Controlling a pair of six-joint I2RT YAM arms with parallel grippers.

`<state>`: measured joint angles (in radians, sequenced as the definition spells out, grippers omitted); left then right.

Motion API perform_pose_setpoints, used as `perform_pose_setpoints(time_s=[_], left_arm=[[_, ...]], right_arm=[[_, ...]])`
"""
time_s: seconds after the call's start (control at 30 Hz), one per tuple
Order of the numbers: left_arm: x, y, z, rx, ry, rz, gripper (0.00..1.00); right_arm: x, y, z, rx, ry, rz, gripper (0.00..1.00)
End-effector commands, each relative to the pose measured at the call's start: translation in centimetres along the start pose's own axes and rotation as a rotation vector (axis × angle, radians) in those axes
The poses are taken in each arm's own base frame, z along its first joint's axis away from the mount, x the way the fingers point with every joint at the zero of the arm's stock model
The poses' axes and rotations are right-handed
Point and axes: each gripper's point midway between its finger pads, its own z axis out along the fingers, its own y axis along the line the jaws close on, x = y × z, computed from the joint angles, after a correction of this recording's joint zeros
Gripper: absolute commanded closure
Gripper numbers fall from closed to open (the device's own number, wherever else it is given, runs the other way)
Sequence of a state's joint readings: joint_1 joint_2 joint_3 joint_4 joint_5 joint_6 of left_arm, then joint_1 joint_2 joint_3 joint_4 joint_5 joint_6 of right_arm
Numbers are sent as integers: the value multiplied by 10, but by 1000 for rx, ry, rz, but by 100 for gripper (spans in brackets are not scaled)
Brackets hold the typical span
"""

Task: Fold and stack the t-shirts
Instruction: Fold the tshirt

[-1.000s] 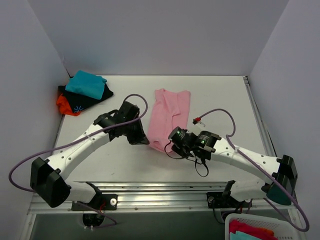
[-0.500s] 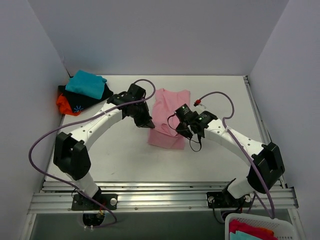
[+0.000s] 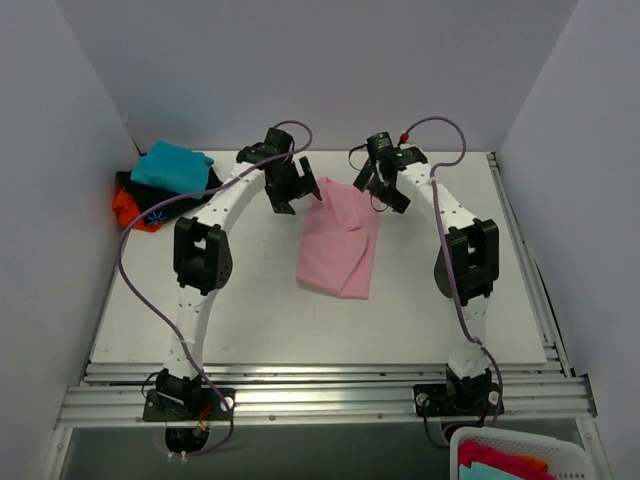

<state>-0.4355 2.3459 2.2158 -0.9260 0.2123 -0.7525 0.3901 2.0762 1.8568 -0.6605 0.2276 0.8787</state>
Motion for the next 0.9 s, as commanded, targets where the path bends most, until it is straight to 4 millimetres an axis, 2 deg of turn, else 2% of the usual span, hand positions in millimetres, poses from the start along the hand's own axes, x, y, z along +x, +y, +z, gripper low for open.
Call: perform_pose_setpoints(time_s=[0.0, 0.03, 0.07, 0.1, 0.13, 0.17, 0.2, 0.23, 0.27, 0.3, 0.33, 0.37, 0.4, 0.43, 0.47, 0.5, 0.53, 0.57, 0.6, 0.67, 0.7, 0.73, 0.8, 0.87], left_arm=[[-64, -21, -76, 99, -175, 7, 6], [-69, -24, -91, 127, -193, 6, 6], [-79, -16, -99, 138, -213, -12, 6], [-81, -10, -104, 139, -212, -22, 6], [-81, -7, -119, 147, -219, -30, 6], [-75, 13, -112, 121, -186, -57, 6], [-70, 20, -113, 111, -178, -54, 6], [-64, 22, -132, 115, -200, -50, 6], [-46, 41, -115, 77, -162, -60, 6], [-36, 46, -113, 79, -154, -47, 6], [-26, 45, -128, 101, -175, -33, 6], [-1, 65, -109, 69, -127, -44, 6], [13, 71, -105, 65, -107, -43, 6], [24, 73, -113, 74, -110, -39, 6], [34, 79, -109, 73, -99, -48, 6], [63, 96, -95, 48, -32, -66, 6], [72, 96, -98, 62, -31, -66, 6], [79, 98, -95, 76, -29, -75, 6], [101, 108, -86, 63, 22, -87, 5], [113, 109, -84, 71, 30, -90, 5], [128, 113, -80, 65, 59, -87, 5], [131, 111, -78, 70, 58, -82, 4], [140, 111, -72, 68, 76, -83, 4], [148, 108, -67, 75, 87, -85, 4]], right_arm=[[-46, -16, -40, 55, -82, -67, 0], [-49, -19, -48, 50, -92, -61, 0], [-48, -21, -51, 47, -96, -53, 0], [-43, -24, -54, 40, -88, -37, 0], [-30, -39, -59, 51, -67, -35, 0], [-25, -41, -60, 35, -69, -20, 0], [-13, -43, -63, 14, -53, -5, 0], [9, -63, -67, 21, -24, -7, 0], [16, -62, -68, -16, -27, 12, 0], [30, -65, -71, -38, -12, 18, 0], [39, -65, -88, -104, -1, 52, 0], [65, -77, -76, -103, 32, 51, 1], [72, -75, -90, -164, 23, 61, 2], [85, -77, -92, -181, 38, 78, 3], [104, -88, -82, -172, 59, 77, 3], [112, -91, -83, -180, 65, 84, 4], [119, -88, -88, -213, 67, 100, 5], [134, -100, -81, -187, 89, 95, 6], [140, -102, -80, -187, 96, 98, 7], [152, -104, -77, -198, 106, 103, 11], [155, -103, -76, -203, 106, 103, 13], [159, -99, -75, -222, 105, 98, 16], [171, -105, -64, -196, 122, 100, 17], [176, -101, -57, -206, 123, 97, 18]])
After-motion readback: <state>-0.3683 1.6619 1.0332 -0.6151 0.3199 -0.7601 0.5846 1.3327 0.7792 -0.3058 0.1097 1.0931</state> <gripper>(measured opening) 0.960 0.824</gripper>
